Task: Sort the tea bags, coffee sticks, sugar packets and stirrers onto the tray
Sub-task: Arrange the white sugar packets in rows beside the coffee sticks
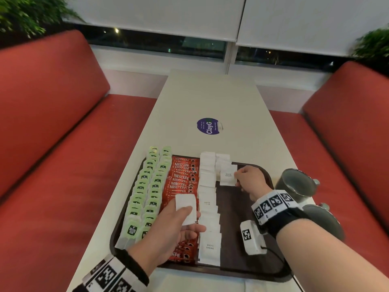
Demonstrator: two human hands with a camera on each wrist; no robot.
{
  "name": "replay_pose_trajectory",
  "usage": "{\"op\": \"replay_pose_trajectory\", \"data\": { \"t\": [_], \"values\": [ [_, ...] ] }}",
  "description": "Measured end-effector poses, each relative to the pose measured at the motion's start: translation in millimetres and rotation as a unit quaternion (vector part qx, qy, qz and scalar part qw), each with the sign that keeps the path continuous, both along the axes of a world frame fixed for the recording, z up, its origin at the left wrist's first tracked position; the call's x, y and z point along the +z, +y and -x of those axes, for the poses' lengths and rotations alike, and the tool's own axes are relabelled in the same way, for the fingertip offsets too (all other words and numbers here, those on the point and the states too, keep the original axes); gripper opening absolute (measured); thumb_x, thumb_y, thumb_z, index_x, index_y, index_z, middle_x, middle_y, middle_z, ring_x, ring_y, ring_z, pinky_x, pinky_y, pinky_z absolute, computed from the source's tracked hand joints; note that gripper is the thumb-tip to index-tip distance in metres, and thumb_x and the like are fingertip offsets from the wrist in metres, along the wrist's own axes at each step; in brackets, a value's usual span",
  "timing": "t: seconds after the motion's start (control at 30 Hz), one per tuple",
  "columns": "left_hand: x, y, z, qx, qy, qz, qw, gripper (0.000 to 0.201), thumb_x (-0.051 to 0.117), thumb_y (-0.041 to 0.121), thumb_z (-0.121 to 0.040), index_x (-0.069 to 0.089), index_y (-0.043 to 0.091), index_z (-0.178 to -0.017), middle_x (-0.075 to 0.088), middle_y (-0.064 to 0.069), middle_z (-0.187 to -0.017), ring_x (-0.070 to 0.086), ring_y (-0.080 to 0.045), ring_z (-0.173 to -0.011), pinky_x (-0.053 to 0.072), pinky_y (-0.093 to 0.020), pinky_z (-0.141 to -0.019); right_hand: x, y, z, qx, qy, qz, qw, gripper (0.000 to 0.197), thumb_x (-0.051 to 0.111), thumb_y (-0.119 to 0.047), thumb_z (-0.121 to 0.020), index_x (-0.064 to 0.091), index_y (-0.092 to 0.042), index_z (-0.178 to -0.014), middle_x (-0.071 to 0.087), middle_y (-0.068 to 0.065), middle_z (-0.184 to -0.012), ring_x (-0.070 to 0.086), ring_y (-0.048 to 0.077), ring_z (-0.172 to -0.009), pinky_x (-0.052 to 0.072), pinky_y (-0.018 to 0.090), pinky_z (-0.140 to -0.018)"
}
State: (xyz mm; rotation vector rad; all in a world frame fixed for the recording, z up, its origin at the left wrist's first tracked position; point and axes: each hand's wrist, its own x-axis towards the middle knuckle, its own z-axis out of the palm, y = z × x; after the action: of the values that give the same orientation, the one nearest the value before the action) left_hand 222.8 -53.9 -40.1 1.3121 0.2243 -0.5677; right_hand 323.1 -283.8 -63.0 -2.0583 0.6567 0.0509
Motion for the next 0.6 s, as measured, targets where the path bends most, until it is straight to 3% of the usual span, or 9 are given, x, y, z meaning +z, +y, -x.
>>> {"op": "replay_pose_trajectory", "data": {
  "t": [0.17,0.33,0.4,0.47,0.53,0.6],
  "values": [
    [-0.8,2.2,-1.1,0.011,0.002,0.004,1.0,0.022,0.044,0.013,-0.1,0.052,0.024,-0.118,0.065,-0.008,-0.113,0.069,-0.024,-0.073,0.049,-0.027,-0.056,-6.1,3.0,-11.4,0.077,0.081,0.035,0.993,0.029,0.051,-0.01,-0.093,0.048,-0.019,-0.066,0.054,0.002,-0.067,0.053,0.017,-0.061,0.047,0.027,-0.058],
    [-0.7,4.5,-2.3,0.011,0.003,0.007,1.0,0.026,0.042,0.009,-0.099,0.052,0.025,-0.116,0.065,-0.011,-0.109,0.068,-0.025,-0.073,0.05,-0.028,-0.057,-5.5,5.9,-9.5,0.082,0.093,0.035,0.992,0.028,0.048,-0.007,-0.093,0.05,-0.015,-0.066,0.06,0.007,-0.075,0.059,0.025,-0.079,0.053,0.038,-0.083],
    [-0.7,5.4,-2.0,0.007,0.002,0.01,1.0,0.027,0.04,0.006,-0.099,0.051,0.025,-0.115,0.064,-0.011,-0.108,0.068,-0.026,-0.074,0.051,-0.029,-0.059,0.1,9.1,-5.5,0.059,0.053,0.081,0.994,0.02,0.047,-0.01,-0.091,0.057,-0.01,-0.074,0.067,0.013,-0.087,0.065,0.029,-0.087,0.052,0.039,-0.083],
    [-0.8,4.9,-1.6,0.001,0.001,0.008,1.0,0.027,0.04,0.007,-0.099,0.051,0.026,-0.116,0.065,-0.011,-0.11,0.068,-0.025,-0.075,0.053,-0.03,-0.062,11.9,18.4,8.8,0.061,-0.013,0.093,0.994,0.013,0.051,-0.016,-0.091,0.063,-0.011,-0.089,0.068,0.007,-0.093,0.064,0.025,-0.091,0.051,0.034,-0.079],
    [-0.9,2.4,-1.2,-0.005,-0.002,0.006,1.0,0.026,0.041,0.009,-0.099,0.05,0.027,-0.117,0.065,-0.011,-0.112,0.069,-0.025,-0.076,0.053,-0.03,-0.064,25.5,34.3,33.8,0.138,-0.055,0.056,0.987,0.01,0.06,-0.024,-0.09,0.067,-0.017,-0.091,0.069,-0.002,-0.09,0.065,0.016,-0.086,0.051,0.028,-0.077],
    [0.6,-1.6,-0.8,-0.009,-0.009,0.006,1.0,0.027,0.041,0.009,-0.1,0.05,0.027,-0.118,0.064,-0.01,-0.11,0.068,-0.024,-0.075,0.053,-0.03,-0.064,37.7,52.2,61.9,0.21,-0.048,-0.027,0.976,0.009,0.067,-0.028,-0.087,0.07,-0.02,-0.086,0.071,-0.003,-0.084,0.065,0.009,-0.076,0.052,0.022,-0.072]
  ]
}}
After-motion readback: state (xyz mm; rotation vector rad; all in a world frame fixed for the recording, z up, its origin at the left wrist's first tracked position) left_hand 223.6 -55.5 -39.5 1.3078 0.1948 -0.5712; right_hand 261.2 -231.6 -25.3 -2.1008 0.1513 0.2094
